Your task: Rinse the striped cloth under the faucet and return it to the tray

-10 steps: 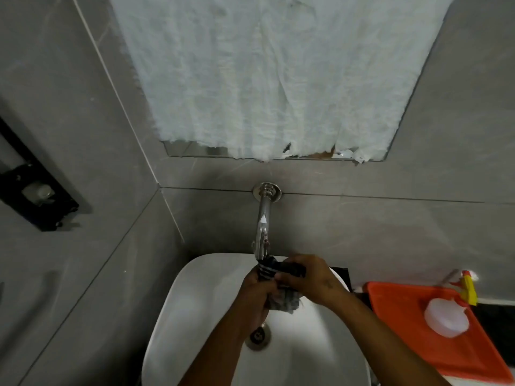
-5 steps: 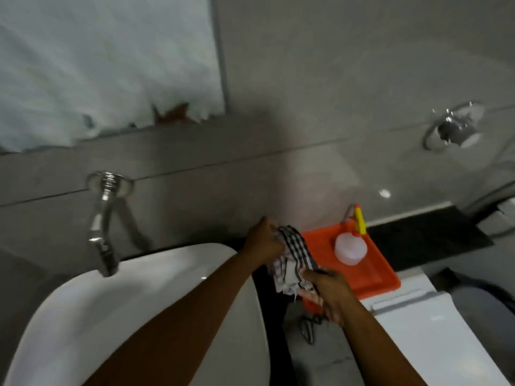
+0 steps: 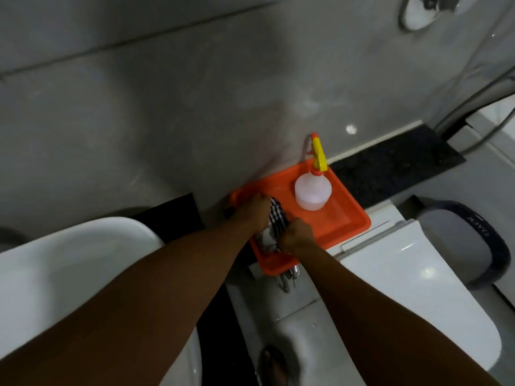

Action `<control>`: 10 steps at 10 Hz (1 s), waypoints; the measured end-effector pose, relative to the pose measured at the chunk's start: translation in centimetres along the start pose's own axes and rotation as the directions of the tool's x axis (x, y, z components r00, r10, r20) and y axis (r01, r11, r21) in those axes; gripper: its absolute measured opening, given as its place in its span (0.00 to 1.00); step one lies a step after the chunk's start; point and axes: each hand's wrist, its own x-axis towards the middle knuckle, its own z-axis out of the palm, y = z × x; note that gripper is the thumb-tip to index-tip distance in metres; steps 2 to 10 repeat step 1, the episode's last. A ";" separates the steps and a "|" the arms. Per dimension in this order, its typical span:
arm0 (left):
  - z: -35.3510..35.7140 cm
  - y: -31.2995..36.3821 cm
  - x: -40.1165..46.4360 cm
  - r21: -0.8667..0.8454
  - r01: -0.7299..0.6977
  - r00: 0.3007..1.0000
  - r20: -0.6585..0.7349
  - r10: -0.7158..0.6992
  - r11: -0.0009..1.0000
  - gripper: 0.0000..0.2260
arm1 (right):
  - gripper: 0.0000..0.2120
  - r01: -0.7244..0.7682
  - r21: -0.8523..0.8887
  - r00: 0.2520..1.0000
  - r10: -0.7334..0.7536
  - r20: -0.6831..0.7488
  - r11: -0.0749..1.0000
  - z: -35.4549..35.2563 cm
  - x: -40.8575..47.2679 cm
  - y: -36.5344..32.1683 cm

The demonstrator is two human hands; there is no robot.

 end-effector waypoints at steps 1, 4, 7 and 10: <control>-1.1 -0.5 -2.9 0.105 -0.051 0.994 -0.095 0.061 0.993 0.21 | 0.21 0.098 -0.149 0.989 -0.113 -0.098 0.984 -0.4 -2.9 -1.1; -1.1 -0.5 -2.9 0.105 -0.051 0.994 -0.095 0.061 0.993 0.21 | 0.21 0.098 -0.149 0.989 -0.113 -0.098 0.984 -0.4 -2.9 -1.1; -1.1 -0.5 -2.9 0.105 -0.051 0.994 -0.095 0.061 0.993 0.21 | 0.21 0.098 -0.149 0.989 -0.113 -0.098 0.984 -0.4 -2.9 -1.1; -1.1 -0.5 -2.9 0.105 -0.051 0.994 -0.095 0.061 0.993 0.21 | 0.21 0.098 -0.149 0.989 -0.113 -0.098 0.984 -0.4 -2.9 -1.1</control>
